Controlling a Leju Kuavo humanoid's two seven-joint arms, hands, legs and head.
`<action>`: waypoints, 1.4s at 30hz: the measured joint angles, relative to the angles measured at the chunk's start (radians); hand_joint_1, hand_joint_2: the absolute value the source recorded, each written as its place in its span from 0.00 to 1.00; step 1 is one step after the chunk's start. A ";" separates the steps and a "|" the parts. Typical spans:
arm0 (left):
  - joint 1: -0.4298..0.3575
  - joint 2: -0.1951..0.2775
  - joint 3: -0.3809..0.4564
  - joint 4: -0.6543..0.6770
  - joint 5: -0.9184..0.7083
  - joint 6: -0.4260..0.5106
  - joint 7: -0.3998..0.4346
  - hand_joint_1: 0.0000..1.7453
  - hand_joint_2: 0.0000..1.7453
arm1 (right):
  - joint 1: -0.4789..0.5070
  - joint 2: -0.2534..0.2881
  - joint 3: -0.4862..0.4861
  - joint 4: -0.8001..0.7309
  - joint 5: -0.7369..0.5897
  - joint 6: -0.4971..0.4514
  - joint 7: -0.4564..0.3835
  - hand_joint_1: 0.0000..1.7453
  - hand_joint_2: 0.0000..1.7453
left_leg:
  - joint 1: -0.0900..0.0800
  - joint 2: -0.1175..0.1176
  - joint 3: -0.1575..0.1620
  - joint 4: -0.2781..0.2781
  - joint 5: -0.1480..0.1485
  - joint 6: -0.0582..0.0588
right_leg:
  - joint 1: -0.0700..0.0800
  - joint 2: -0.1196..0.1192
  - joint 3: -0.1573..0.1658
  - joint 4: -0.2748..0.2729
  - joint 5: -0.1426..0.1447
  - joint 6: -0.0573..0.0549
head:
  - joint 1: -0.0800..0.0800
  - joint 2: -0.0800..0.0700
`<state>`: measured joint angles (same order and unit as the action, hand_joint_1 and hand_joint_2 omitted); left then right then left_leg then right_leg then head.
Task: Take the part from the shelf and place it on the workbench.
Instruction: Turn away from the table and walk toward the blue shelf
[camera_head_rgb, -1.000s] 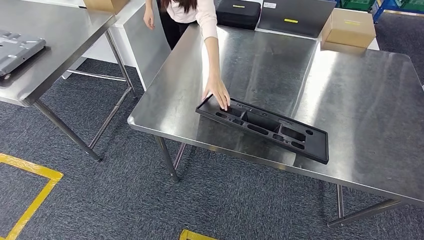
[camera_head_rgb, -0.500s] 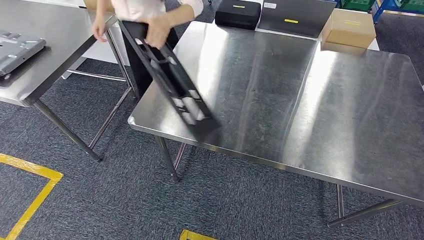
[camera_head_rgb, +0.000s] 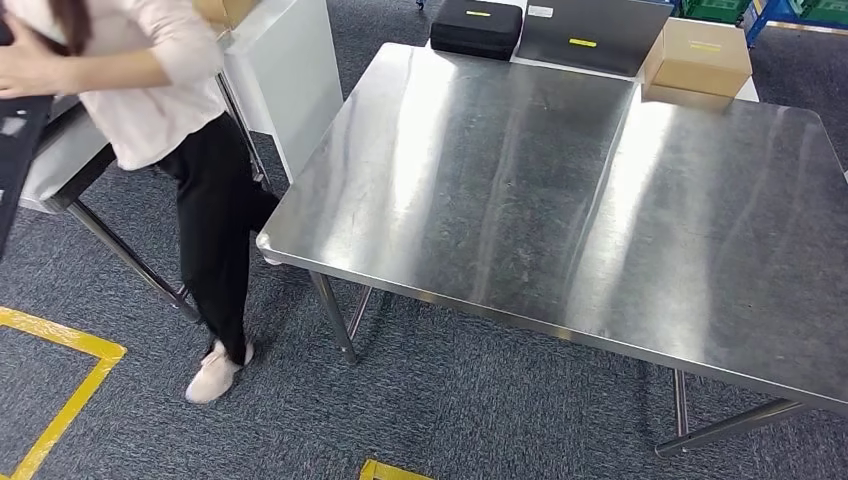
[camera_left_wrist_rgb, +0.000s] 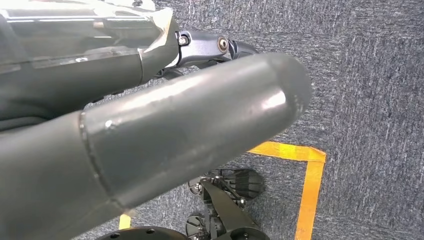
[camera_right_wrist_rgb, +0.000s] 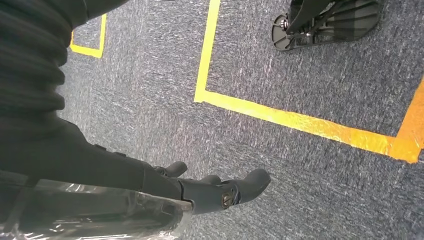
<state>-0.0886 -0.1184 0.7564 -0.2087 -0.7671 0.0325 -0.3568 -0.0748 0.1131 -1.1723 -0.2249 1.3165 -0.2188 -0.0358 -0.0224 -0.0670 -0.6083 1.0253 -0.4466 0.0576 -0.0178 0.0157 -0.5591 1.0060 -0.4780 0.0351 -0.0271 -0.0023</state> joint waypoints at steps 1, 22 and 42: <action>0.000 0.000 0.000 0.000 0.000 0.000 0.001 0.00 0.00 | 0.000 0.000 0.000 0.000 0.000 0.000 0.000 0.00 1.00 | -0.001 0.000 0.000 0.001 -0.001 0.002 | -0.001 0.000 0.000 -0.001 0.000 0.001 | 0.000 0.000; 0.001 -0.005 0.000 0.001 0.000 0.011 0.008 0.00 0.00 | -0.004 0.000 0.000 0.004 0.004 0.000 -0.002 0.00 1.00 | 0.025 0.071 -0.006 0.084 -0.081 -0.042 | -0.004 -0.020 0.028 -0.005 -0.008 -0.028 | -0.001 0.000; 0.001 -0.003 0.001 0.001 -0.003 0.014 0.011 0.00 0.00 | -0.003 0.004 0.000 0.005 0.006 0.002 -0.001 0.00 1.00 | 0.026 0.103 0.056 -0.045 -0.010 0.008 | 0.004 -0.003 -0.121 0.264 -0.125 -0.006 | 0.004 0.000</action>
<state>-0.0877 -0.1214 0.7572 -0.2079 -0.7705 0.0462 -0.3459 -0.0776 0.1171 -1.1719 -0.2197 1.3223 -0.2167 -0.0368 0.0038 0.0362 -0.5519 0.9801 -0.4569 0.0652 -0.0135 0.0124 -0.6803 1.2704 -0.6028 0.0288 -0.0227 -0.0023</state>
